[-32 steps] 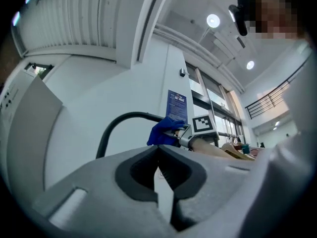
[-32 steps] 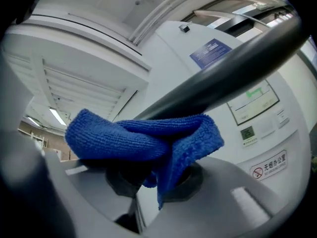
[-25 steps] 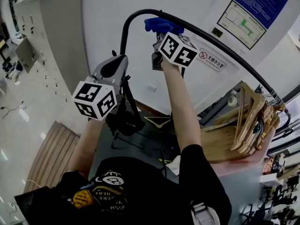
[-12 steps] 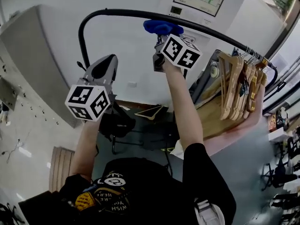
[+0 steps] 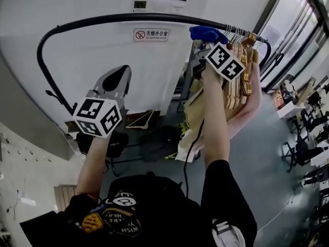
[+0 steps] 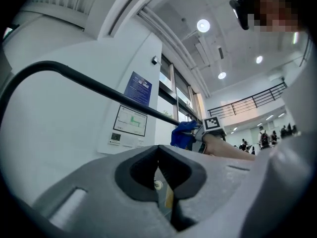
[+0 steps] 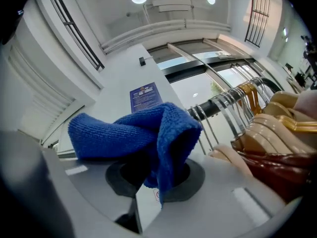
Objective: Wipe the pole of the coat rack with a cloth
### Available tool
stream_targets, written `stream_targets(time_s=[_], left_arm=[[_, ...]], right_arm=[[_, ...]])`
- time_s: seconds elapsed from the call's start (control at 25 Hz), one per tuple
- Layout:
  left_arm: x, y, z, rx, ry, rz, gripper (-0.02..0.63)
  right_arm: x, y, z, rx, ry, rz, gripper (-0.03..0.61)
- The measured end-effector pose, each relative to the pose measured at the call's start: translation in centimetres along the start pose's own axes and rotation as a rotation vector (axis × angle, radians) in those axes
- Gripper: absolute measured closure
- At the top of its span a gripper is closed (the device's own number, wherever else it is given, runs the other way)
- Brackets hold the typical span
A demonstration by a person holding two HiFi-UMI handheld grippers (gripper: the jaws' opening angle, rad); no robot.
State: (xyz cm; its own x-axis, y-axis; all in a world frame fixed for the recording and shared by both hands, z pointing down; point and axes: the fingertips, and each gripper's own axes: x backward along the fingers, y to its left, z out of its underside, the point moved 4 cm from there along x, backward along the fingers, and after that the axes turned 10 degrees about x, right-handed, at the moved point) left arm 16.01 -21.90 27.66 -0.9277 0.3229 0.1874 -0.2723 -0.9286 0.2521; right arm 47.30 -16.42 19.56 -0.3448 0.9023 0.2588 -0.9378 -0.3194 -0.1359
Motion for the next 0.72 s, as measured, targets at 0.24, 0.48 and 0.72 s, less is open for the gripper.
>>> stream_targets(time_s=[0.24, 0.48, 0.72], left_arm=[[1.8, 1.5, -1.2, 0.004, -0.036, -0.041, 0.611], [7.7, 5.4, -3.6, -0.009, -0.106, -0.206, 0.611], [16.1, 8.3, -5.6, -0.044, -0.152, -0.398, 0.611]], right_arm=[[-0.1, 2.5, 0.2, 0.016, -0.001, -0.042, 0.520], [-2.3, 13.4, 2.3, 0.027, 0.018, -0.267, 0.520], [-4.6, 26.7, 5.3, 0.019, 0.039, -0.542, 0.520]])
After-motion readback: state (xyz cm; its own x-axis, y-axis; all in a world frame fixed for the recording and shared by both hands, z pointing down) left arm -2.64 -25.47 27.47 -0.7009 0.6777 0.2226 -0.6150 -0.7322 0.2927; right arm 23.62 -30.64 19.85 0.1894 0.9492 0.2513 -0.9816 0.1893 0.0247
